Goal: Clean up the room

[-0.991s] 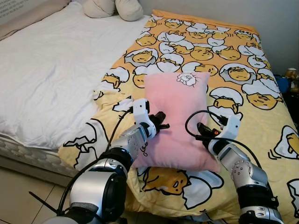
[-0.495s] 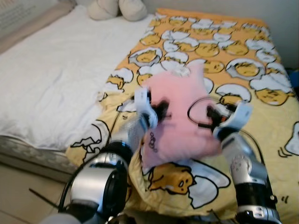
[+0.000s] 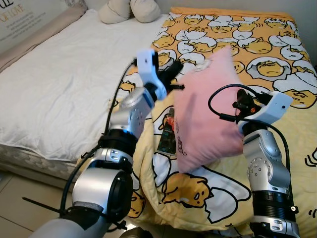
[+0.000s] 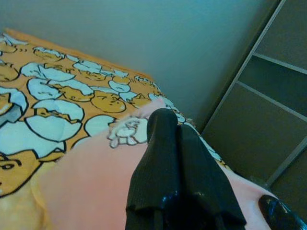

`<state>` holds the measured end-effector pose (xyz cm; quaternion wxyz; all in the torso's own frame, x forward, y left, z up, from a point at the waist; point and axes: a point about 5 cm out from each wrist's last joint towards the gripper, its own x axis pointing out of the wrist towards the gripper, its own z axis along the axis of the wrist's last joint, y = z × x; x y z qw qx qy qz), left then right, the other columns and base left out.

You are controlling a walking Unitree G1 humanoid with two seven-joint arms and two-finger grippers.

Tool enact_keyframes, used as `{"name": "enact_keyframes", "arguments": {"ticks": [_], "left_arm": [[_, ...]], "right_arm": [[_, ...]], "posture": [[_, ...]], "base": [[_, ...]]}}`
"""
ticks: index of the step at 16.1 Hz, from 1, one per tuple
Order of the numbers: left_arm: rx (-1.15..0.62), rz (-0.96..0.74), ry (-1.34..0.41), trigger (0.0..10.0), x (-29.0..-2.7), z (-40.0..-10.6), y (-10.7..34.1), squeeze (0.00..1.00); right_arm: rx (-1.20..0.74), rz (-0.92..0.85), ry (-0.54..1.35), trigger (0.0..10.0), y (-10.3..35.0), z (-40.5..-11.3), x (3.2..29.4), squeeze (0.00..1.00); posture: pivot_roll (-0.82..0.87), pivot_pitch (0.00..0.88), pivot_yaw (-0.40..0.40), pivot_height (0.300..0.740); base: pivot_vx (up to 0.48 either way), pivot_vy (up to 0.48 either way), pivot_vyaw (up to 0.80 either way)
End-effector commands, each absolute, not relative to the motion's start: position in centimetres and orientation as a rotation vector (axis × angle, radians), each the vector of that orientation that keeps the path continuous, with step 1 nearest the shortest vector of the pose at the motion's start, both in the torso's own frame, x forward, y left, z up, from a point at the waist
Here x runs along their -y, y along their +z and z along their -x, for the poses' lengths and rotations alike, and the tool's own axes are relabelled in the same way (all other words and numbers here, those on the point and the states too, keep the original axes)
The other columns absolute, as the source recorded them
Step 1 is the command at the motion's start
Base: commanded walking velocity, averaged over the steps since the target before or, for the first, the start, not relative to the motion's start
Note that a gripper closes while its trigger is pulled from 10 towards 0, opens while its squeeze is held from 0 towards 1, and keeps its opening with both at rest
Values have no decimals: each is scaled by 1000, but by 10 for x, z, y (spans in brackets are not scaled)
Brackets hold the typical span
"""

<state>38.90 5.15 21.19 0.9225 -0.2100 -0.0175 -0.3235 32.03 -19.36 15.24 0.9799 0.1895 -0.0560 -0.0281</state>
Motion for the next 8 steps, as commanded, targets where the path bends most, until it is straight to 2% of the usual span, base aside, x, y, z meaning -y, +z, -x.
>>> {"name": "enact_keyframes", "arguments": {"ticks": [1, 2, 3, 4, 5, 6, 8], "left_arm": [[9, 382, -644, 0, -55, -390, 211, 0], [-18, 341, -596, 10000, -60, -390, 203, 0], [-21, 335, -586, 10000, -62, -389, 202, 0], [-53, 350, -515, 10000, -73, -390, 193, 0], [-63, 358, -482, 10000, -77, -390, 189, 678], [-84, 405, -446, 10000, -84, -389, 183, 1000], [-129, 496, -408, 10000, -88, -386, 175, 1000]], "right_arm": [[175, -358, -44, 0, 163, -320, 189, 94], [150, -316, -69, 0, 152, -314, 192, 94], [144, -294, -78, 0, 148, -311, 193, 94], [80, -315, -148, 0, 125, -299, 200, 90], [49, -312, -180, 0, 114, -294, 203, 86], [-43, -275, -234, 0, 85, -279, 211, 78], [-163, -203, -269, 0, 49, -262, 222, 78]], "posture": [[-120, 0, 119, 731], [-116, 0, 104, 731], [-116, 0, 104, 731], [-104, 0, 88, 731], [-102, 0, 85, 731], [-84, 0, 68, 731], [-79, 0, 64, 731]], "base": [[0, 0, 0], [0, 0, 0], [0, 0, 0], [0, 0, 0], [0, 0, 0], [0, 0, 0], [0, 0, 0]]}}
